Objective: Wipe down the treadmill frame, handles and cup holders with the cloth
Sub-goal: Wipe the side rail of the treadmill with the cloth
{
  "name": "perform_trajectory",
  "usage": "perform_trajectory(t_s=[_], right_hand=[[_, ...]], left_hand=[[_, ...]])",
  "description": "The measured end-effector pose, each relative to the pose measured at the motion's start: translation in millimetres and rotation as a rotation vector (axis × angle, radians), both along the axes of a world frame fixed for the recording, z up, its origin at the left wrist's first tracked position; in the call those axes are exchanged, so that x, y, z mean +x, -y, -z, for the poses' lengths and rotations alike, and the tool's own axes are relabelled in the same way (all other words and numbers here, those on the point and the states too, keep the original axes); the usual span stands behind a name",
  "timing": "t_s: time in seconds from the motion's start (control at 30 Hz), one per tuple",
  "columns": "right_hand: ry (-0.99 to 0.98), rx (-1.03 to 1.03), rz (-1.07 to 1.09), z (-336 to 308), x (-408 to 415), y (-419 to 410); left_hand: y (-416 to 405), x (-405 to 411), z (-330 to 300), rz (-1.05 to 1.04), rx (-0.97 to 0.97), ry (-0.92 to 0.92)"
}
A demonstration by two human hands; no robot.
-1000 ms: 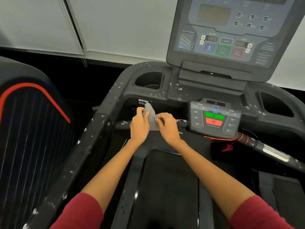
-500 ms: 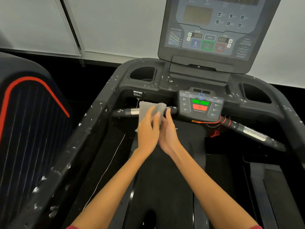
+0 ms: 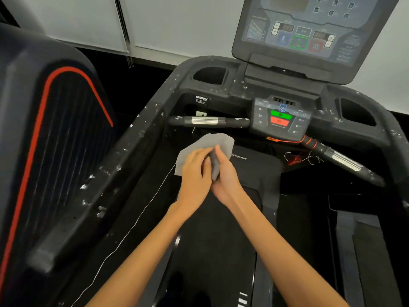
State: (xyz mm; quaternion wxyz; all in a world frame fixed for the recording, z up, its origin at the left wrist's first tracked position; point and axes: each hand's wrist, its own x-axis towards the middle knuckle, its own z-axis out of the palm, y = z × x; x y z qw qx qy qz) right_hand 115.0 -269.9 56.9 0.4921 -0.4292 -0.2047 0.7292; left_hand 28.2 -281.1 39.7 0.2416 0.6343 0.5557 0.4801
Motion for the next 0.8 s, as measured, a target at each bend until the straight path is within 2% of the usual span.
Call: perform_trajectory(t_s=[0.23, 0.37, 0.47, 0.53, 0.6, 0.67, 0.73, 0.8], right_hand=[[0.218, 0.009, -0.084, 1.3, -65.3, 11.8], [0.364, 0.006, -0.079, 4.3, -113.0, 16.9], [0.395, 0.128, -0.072, 11.2, -148.8, 28.3], [0.448, 0.189, -0.084, 24.1, -175.1, 42.0], [0.496, 0.240, -0.141, 46.7, -202.2, 60.1], [0.495, 0.273, -0.219, 67.8, -231.0, 79.4], [0.514, 0.274, -0.245, 79.6, -255.5, 92.3], [0.595, 0.300, -0.217, 83.2, -269.2, 97.0]], left_hand=[[32.6, -95.1, 0.6, -0.158, -0.003, -0.083], [54.0, -170.6, 4.2, -0.337, -0.018, -0.241], [76.3, -221.0, 10.5, -0.499, -0.125, -0.326], [89.5, -245.7, 20.1, -0.569, -0.276, -0.354], [100.7, -259.9, 30.9, -0.587, -0.433, -0.290], [108.9, -265.0, 37.9, -0.582, -0.524, -0.150], [114.4, -267.0, 44.7, -0.584, -0.498, -0.020], [117.6, -268.6, 48.7, -0.606, -0.391, 0.080]])
